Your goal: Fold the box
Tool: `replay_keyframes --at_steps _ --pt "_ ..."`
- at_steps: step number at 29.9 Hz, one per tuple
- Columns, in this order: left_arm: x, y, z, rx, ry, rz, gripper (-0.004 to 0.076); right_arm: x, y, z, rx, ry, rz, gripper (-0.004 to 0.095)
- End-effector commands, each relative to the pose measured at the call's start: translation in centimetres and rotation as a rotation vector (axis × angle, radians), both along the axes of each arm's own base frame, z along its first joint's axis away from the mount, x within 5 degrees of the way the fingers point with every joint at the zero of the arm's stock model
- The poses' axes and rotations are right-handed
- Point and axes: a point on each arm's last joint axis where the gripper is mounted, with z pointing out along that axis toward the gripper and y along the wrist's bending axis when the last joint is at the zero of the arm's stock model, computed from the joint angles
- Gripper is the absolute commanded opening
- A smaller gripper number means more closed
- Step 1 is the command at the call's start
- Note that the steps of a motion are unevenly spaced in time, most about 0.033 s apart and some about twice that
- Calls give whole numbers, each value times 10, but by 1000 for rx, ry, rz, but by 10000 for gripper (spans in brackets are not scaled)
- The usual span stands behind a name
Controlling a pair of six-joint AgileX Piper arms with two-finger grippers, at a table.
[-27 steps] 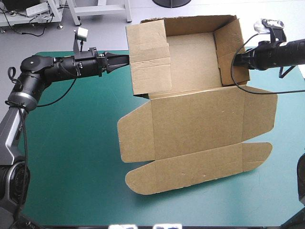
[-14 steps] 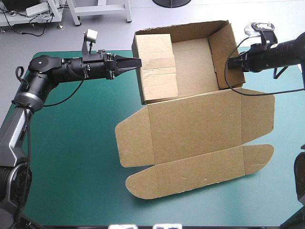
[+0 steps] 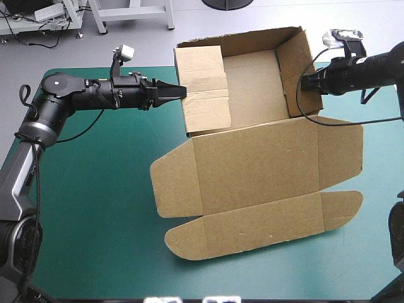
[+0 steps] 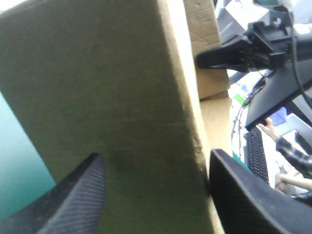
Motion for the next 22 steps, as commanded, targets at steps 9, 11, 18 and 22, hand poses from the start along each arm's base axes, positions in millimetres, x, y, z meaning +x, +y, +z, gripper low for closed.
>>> replay_keyframes --at_steps 9,11,18,22 --pt "-3 -13 30 150 -97 219 447 -10 54 29 7 -127 -42 -17" --pt "-3 -18 29 218 -103 258 447 -11 66 29 -3 -135 -36 -17" --pt "0 -21 19 387 -65 412 422 -13 89 32 29 -166 -55 -17" --pt "2 -18 18 416 -52 488 381 -15 99 31 -23 -177 -62 -13"
